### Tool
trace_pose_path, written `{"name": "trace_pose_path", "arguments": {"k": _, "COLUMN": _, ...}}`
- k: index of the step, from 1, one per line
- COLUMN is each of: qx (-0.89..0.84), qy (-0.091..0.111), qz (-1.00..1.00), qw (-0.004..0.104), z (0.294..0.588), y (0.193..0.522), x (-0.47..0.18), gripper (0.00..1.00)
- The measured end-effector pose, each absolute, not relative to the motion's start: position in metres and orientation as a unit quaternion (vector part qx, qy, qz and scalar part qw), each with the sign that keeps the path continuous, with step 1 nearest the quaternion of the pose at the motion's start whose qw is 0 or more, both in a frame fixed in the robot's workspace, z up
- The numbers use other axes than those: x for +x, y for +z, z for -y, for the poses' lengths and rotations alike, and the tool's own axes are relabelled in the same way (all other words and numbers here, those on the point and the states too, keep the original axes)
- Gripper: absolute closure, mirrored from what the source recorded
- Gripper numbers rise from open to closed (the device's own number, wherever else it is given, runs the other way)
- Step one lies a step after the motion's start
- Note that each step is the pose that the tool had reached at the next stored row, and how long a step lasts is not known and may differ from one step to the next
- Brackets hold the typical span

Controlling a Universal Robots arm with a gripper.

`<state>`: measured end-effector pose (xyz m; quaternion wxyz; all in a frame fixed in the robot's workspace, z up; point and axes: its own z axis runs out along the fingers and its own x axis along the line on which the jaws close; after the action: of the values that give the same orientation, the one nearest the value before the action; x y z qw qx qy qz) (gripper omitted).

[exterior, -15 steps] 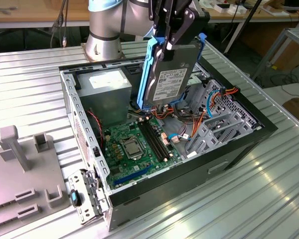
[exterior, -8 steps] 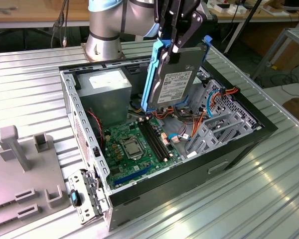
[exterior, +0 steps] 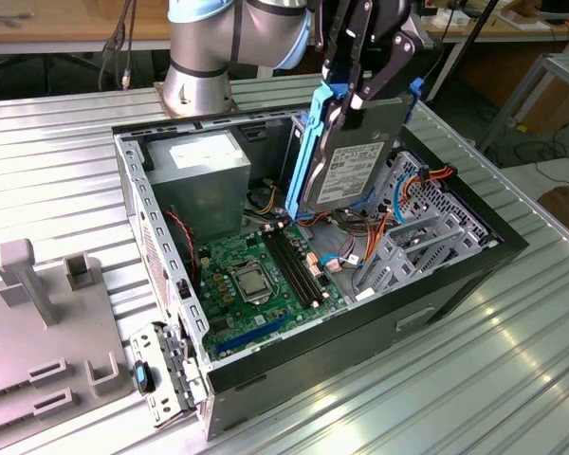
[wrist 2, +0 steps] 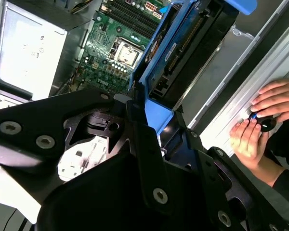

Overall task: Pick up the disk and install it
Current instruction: 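Insert the disk into the insertion slot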

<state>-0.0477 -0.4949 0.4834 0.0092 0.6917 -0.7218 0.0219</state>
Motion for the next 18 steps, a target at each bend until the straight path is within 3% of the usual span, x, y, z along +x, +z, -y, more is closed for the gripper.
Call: {"name": "trace_pose_path", "arguments": {"k": 18, "qx": 0.699, "qy": 0.022, "qz": 0.715, "qw": 0.009, "z": 0.518, "y": 0.483, "x": -0.015, "gripper": 0.63}}
